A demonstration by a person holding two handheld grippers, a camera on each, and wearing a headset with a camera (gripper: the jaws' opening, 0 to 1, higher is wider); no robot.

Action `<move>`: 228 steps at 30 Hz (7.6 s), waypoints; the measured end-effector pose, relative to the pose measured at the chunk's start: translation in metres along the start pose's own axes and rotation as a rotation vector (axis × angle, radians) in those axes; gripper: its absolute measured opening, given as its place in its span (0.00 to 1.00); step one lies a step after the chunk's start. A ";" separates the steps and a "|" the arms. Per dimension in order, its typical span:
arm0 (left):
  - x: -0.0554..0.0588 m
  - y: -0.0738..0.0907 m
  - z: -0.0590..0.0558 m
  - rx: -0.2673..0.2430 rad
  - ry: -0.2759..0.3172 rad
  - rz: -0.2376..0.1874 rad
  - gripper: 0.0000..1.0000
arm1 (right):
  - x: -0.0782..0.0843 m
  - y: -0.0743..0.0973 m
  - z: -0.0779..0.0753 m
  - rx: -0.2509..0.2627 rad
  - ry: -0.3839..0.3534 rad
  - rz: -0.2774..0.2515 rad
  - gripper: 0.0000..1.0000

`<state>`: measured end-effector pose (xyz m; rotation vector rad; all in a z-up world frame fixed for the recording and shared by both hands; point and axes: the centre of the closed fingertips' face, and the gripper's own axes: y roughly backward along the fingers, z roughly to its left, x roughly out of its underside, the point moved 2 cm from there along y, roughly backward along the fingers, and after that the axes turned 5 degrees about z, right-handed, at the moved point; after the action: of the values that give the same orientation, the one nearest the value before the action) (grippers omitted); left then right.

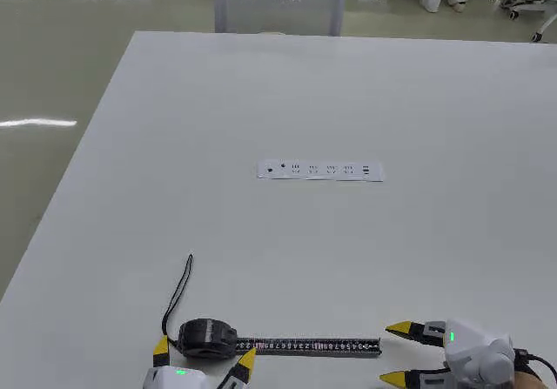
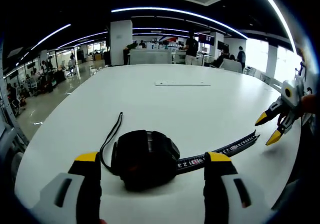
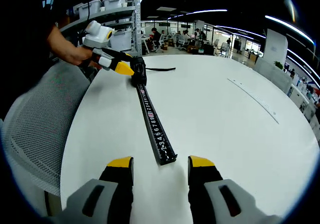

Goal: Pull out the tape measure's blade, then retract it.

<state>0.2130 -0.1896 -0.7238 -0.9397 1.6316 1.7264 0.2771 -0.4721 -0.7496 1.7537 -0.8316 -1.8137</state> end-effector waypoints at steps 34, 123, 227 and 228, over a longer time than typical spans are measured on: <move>0.002 -0.016 0.005 -0.030 0.008 0.006 0.78 | 0.008 -0.023 -0.010 -0.153 0.068 0.007 0.15; 0.016 -0.030 0.012 -0.093 0.250 0.011 0.66 | -0.001 -0.020 -0.009 -0.129 0.065 0.017 0.12; 0.014 -0.028 0.013 -0.077 0.308 0.022 0.63 | -0.027 -0.036 -0.002 -0.145 0.059 -0.013 0.12; 0.014 -0.028 0.013 -0.077 0.308 0.022 0.63 | -0.028 -0.036 -0.002 -0.144 0.060 -0.013 0.12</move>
<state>0.2260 -0.1749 -0.7516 -1.2814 1.7805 1.7361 0.2834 -0.4272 -0.7555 1.7157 -0.6502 -1.7742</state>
